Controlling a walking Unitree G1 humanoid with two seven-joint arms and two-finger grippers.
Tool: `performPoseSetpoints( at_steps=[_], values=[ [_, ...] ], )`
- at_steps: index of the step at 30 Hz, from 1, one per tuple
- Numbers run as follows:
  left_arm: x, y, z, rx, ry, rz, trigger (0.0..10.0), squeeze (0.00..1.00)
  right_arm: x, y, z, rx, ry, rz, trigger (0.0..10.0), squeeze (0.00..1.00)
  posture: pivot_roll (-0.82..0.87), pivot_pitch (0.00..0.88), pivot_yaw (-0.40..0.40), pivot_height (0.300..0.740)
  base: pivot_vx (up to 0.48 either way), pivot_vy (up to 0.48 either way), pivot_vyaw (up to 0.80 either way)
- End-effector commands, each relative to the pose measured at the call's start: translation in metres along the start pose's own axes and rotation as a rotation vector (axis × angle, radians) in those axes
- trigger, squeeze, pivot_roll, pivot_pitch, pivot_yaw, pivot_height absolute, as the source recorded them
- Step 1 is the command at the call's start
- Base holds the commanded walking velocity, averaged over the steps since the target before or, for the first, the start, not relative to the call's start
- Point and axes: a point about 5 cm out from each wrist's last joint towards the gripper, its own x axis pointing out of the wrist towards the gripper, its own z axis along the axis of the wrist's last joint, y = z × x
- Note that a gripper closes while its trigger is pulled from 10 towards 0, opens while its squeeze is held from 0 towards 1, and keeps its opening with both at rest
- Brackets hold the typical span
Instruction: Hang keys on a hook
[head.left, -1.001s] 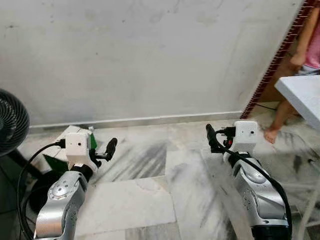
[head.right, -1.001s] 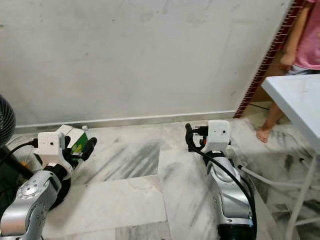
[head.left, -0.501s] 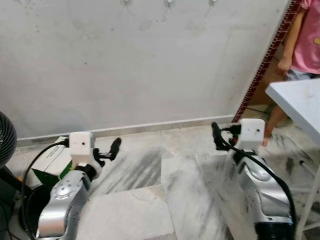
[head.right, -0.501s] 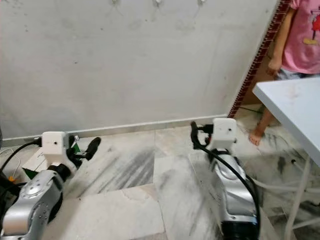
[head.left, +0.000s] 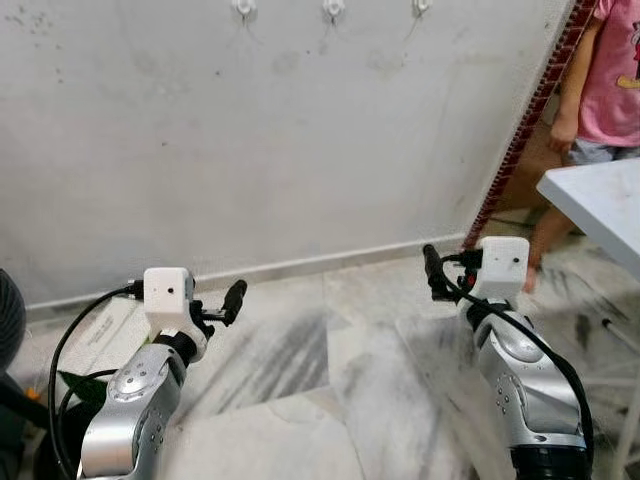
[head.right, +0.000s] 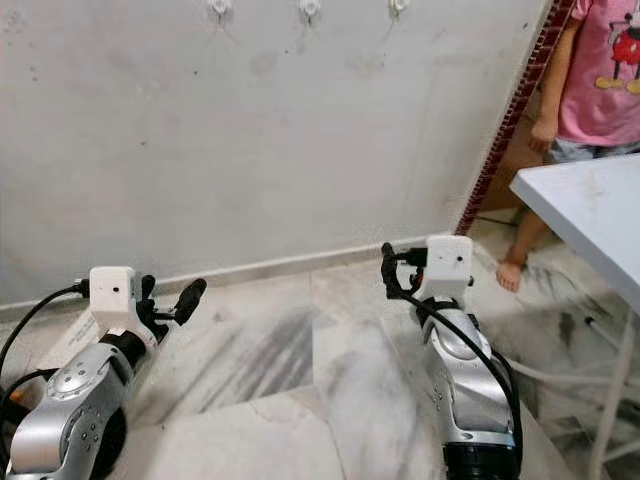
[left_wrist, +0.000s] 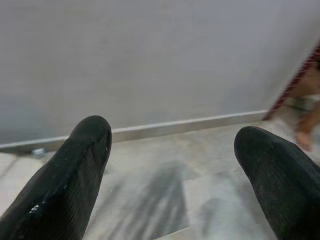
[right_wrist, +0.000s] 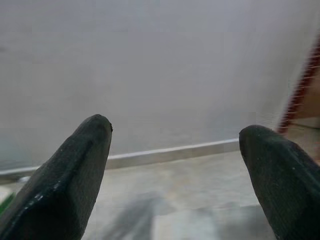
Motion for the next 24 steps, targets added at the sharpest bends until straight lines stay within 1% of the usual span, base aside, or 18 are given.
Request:
performPoseSetpoints(
  at_steps=[1,7,12,24],
  values=[
    [0.0013,-0.0034,0.0008,-0.001,0.002,-0.01,10.0,0.0,0.0,-0.0074,0.003,-0.008,-0.004,-0.022,10.0,0.0,0.04,0.088,0.002,0.74,0.27,0.247,0.0],
    [0.0017,-0.005,0.0001,0.004,0.012,-0.023,10.0,0.0,0.0009,-0.0061,0.0032,-0.004,-0.002,-0.019,10.0,0.0,0.04,0.096,0.003,0.74,0.27,0.207,-0.73],
    [0.0016,-0.0063,-0.0028,0.009,0.031,-0.026,10.0,0.0,0.0015,-0.0051,0.0032,-0.001,-0.002,-0.019,10.0,0.0,0.04,0.096,0.003,0.74,0.0,0.0,-0.78],
    [0.0022,-0.0068,-0.0027,0.01,0.036,-0.024,10.0,0.0,0.0032,-0.0034,0.0047,-0.001,-0.003,-0.015,10.0,0.0,0.04,0.103,0.0,0.74,0.0,0.0,-0.78]
  ],
)
